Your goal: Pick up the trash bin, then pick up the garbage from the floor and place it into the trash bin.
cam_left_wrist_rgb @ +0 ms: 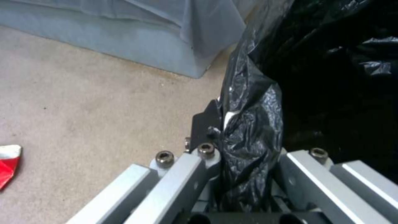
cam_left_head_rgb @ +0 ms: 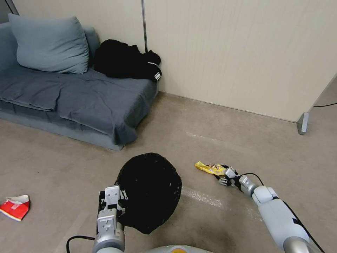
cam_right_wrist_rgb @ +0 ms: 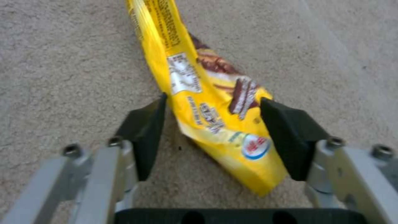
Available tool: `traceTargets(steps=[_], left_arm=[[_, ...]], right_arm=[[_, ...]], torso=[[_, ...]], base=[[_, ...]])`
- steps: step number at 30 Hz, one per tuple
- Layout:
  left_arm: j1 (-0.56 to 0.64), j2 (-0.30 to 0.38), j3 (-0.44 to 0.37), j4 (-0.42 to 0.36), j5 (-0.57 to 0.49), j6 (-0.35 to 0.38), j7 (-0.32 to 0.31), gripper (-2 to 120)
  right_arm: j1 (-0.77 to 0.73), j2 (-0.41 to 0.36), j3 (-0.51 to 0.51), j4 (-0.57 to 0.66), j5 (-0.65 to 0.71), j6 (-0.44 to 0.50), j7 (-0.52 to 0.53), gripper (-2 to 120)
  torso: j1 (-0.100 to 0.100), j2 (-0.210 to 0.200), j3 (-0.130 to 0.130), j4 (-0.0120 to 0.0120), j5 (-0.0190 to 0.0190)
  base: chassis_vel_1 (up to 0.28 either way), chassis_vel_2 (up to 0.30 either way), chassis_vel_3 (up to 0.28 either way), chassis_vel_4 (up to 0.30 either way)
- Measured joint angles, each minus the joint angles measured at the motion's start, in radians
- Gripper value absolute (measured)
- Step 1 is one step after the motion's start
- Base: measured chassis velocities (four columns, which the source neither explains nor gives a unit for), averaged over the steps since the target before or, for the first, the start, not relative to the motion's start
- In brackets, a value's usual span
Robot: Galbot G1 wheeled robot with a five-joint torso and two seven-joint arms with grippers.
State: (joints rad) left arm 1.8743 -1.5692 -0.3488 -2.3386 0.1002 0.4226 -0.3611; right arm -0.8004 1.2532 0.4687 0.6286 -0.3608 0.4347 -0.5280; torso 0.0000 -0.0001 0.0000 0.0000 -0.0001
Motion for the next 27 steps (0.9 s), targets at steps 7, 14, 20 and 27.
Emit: traceTargets(steps=[7, 14, 20, 27], left_arm=[[0.001, 0.001, 0.0, 0.0, 0.0, -0.005, 0.0, 3], [0.002, 0.009, 0.004, 0.005, -0.002, -0.009, 0.0, 3], [0.002, 0.018, 0.004, 0.005, -0.01, -0.01, 0.0, 3], [-0.002, 0.02, 0.009, 0.008, -0.014, -0.01, -0.001, 3]], right_arm=[[-0.013, 0.014, 0.0, -0.005, -0.001, -0.007, 0.001, 32], [-0.046, 0.024, 0.006, -0.003, 0.003, -0.005, 0.002, 4], [-0.06, 0.029, 0.016, 0.005, 0.007, -0.001, 0.0, 0], [-0.07, 0.03, 0.019, 0.011, 0.011, 0.005, -0.003, 0]], torso=[[0.0, 0.0, 0.0, 0.0001, 0.0], [0.0, 0.0, 0.0, 0.0, 0.0], [0.0, 0.0, 0.0, -0.0001, -0.0002], [0.0, 0.0, 0.0, 0.0, -0.0001]], base=[[0.0, 0.0, 0.0, 0.0], [0.0, 0.0, 0.0, 0.0], [0.0, 0.0, 0.0, 0.0], [0.0, 0.0, 0.0, 0.0]])
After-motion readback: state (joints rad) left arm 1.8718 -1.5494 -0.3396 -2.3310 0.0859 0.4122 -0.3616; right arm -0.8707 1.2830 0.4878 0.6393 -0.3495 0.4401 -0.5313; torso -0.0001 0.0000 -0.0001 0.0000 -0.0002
